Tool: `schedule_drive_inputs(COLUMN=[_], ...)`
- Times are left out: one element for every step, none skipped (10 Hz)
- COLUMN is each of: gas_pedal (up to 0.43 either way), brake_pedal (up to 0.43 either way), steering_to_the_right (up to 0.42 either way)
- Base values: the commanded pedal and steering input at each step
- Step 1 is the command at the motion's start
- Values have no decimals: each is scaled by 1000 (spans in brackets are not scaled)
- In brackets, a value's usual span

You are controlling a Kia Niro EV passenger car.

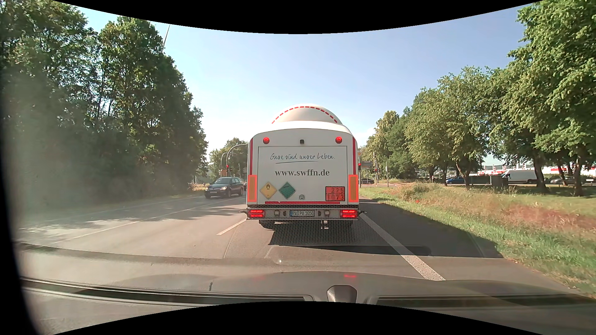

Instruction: Follow the waypoints while adhering to traffic rules and regulations

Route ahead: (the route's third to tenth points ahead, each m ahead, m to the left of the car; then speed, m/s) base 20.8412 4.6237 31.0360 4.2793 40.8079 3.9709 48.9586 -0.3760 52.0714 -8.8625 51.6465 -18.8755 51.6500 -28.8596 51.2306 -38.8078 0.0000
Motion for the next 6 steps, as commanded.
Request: schedule_drive_inputs(gas_pedal=[0, 0, 0, 0, 0, 0], brake_pedal=[6, 6, 6, 6, 6, 6], steering_to_the_right=[5, 4, 4, 4, 5, 4])
